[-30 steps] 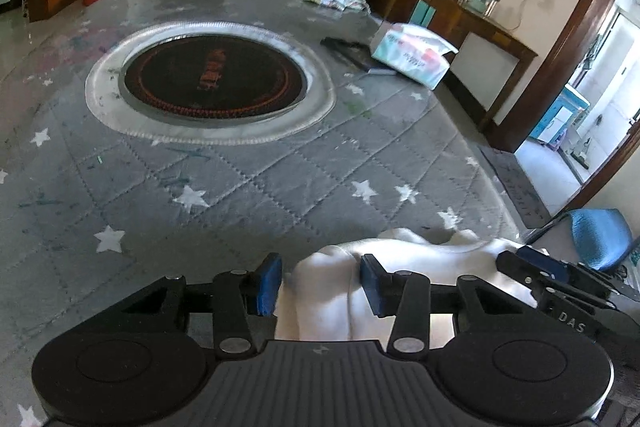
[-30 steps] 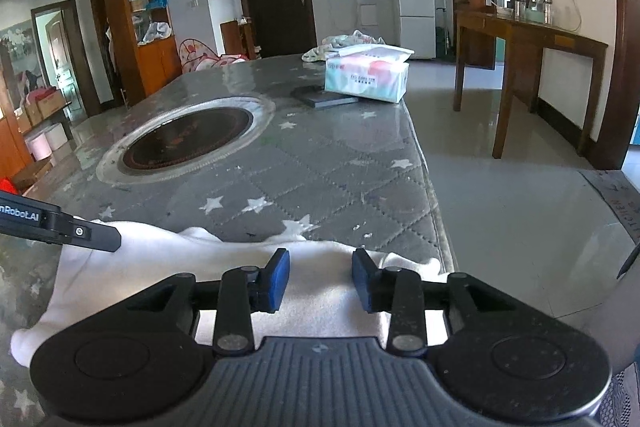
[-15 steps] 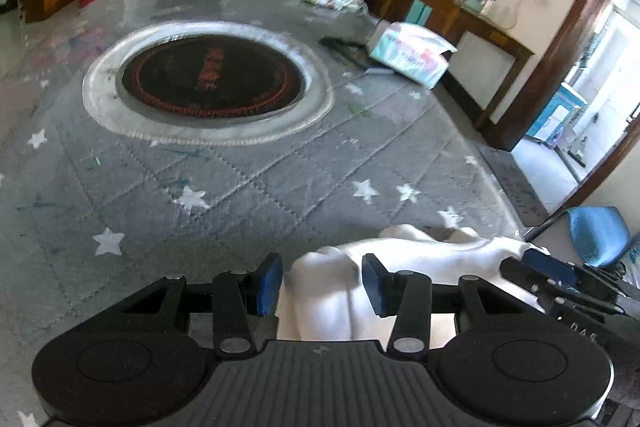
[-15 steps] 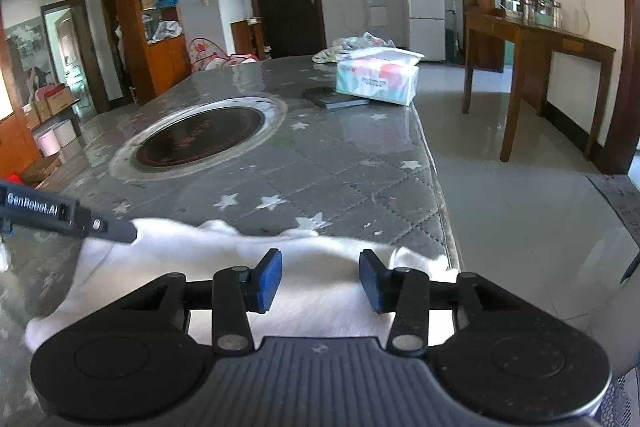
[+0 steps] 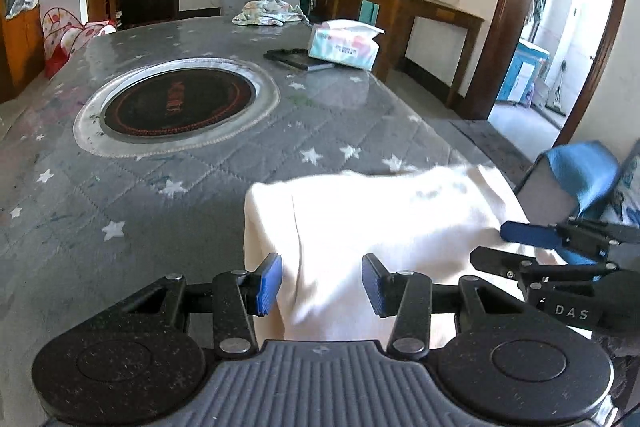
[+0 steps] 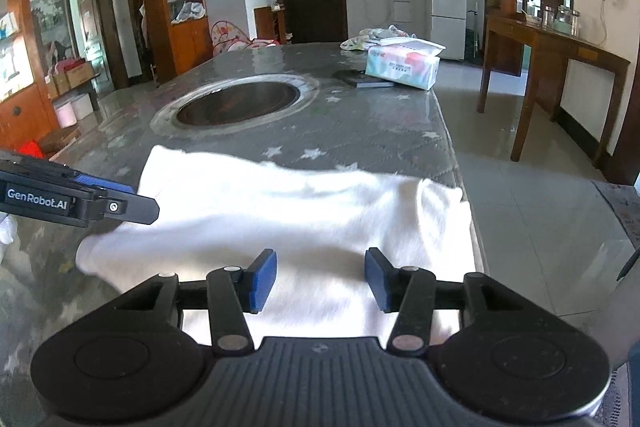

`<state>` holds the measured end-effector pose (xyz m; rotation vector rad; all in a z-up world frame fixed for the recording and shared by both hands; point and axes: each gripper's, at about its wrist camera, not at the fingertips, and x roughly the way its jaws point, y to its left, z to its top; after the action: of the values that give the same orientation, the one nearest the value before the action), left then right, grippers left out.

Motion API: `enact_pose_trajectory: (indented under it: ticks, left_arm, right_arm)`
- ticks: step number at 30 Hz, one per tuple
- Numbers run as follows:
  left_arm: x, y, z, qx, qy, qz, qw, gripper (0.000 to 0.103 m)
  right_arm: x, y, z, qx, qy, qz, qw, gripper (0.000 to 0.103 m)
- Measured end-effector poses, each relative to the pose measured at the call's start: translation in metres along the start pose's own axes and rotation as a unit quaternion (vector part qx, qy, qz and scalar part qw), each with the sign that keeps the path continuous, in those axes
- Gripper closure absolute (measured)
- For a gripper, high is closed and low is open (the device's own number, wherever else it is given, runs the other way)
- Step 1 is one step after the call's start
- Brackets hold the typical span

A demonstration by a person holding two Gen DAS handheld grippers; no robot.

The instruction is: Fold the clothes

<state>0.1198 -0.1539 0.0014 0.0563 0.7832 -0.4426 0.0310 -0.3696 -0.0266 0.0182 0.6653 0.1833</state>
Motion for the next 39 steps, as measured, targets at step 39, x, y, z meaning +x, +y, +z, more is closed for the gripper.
enact_pose_trajectory:
  ticks: [39]
  left_arm:
    - [-0.028,0.023,-0.046,-0.017,0.010,-0.004,0.9998,0.045]
  right_arm:
    - [-0.010,0.052,-0.018,-0.033,0.000,0.011,0.999,0.021]
